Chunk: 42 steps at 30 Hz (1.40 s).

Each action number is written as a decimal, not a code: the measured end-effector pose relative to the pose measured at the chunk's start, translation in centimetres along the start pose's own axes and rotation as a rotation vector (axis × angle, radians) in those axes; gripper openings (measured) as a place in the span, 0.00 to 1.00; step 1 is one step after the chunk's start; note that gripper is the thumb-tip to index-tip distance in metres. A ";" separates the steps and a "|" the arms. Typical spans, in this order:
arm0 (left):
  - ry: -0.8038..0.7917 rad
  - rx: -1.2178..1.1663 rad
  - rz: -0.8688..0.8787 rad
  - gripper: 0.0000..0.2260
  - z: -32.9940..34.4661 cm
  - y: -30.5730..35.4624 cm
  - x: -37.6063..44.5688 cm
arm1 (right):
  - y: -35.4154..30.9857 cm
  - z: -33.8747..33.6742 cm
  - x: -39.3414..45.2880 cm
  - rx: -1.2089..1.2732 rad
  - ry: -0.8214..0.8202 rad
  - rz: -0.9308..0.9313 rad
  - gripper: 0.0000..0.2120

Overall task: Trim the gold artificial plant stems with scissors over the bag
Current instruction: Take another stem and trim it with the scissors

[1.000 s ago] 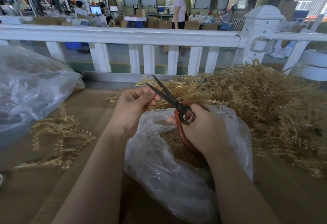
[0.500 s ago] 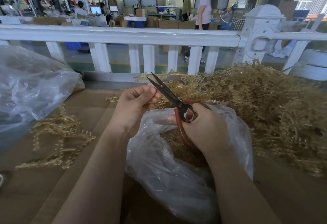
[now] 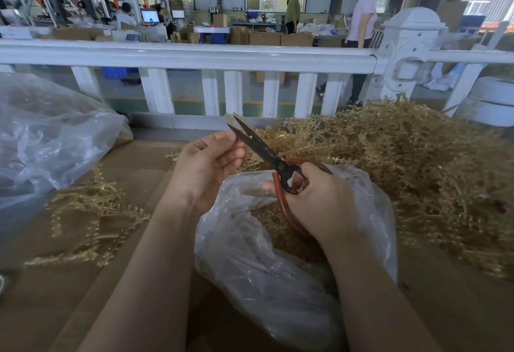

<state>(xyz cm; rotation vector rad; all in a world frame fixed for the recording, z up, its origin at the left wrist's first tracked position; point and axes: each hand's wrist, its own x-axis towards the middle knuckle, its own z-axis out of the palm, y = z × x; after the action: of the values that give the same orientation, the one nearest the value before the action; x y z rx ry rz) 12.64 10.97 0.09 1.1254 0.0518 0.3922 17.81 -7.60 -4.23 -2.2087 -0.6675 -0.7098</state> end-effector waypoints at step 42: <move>-0.214 0.127 0.060 0.03 0.2 -0.9 0.1 | -0.2 -0.5 -0.1 0.032 -0.054 0.046 0.30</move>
<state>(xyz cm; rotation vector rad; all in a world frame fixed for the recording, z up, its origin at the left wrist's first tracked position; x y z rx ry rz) 13.05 10.52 -0.63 1.2915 -0.1472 0.3230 17.52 -7.88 -3.89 -2.2131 -0.6487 -0.6134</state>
